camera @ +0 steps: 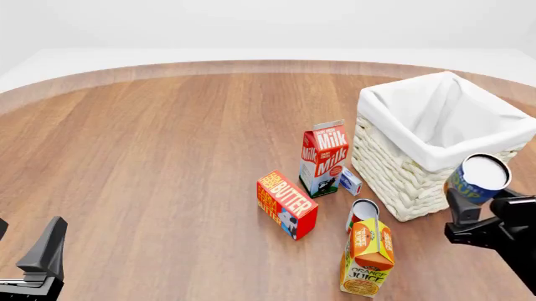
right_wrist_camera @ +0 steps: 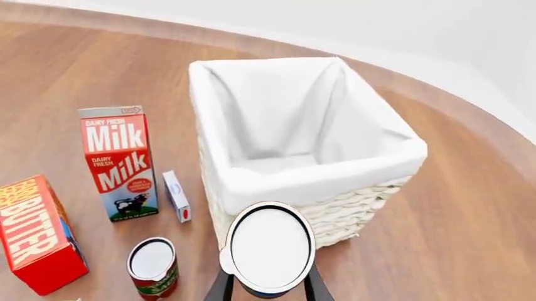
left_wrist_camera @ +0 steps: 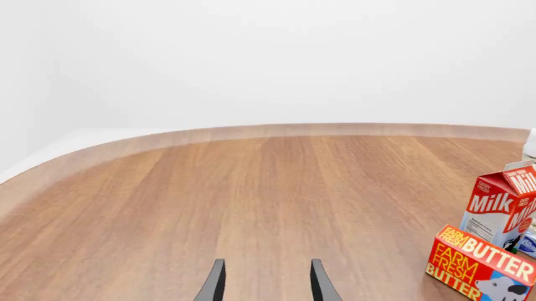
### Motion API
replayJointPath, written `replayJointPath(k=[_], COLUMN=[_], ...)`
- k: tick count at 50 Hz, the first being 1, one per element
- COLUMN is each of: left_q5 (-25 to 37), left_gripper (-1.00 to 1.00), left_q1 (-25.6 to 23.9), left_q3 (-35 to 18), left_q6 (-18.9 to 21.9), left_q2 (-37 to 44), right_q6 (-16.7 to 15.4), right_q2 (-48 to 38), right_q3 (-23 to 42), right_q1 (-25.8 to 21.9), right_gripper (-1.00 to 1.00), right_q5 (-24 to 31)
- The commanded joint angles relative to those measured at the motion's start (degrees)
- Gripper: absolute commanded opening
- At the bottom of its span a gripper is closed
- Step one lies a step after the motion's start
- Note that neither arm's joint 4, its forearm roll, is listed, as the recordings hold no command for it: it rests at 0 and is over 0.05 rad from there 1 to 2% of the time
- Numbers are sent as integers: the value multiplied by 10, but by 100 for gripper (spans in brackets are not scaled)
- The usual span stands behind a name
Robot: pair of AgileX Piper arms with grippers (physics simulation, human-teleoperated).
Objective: Pick up the alphabet soup, and put it in the basket.
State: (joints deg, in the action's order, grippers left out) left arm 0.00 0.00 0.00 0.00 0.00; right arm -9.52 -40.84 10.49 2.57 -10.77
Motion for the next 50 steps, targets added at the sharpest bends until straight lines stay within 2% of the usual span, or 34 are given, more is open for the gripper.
replayJointPath(k=[1, 17, 20, 42, 44, 46, 50], left_q5=[0, 0, 0, 0, 0, 0, 0], left_gripper=[100, 100, 100, 100, 100, 100, 100], left_q1=[0, 0, 0, 0, 0, 0, 0], left_q3=[0, 0, 0, 0, 0, 0, 0], left_q6=[0, 0, 0, 0, 0, 0, 0], left_q2=[0, 0, 0, 0, 0, 0, 0], right_q6=[-3, -3, 13, 2, -17, -7, -7], right_q2=[30, 59, 62, 56, 54, 53, 49], right_q3=[42, 85, 98, 179, 180, 187, 202], right_q1=[5, 6, 5, 15, 24, 21, 22], right_gripper=[-100, -100, -100, -100, -100, -100, -100], right_q5=[52, 108, 122, 184, 184, 189, 198])
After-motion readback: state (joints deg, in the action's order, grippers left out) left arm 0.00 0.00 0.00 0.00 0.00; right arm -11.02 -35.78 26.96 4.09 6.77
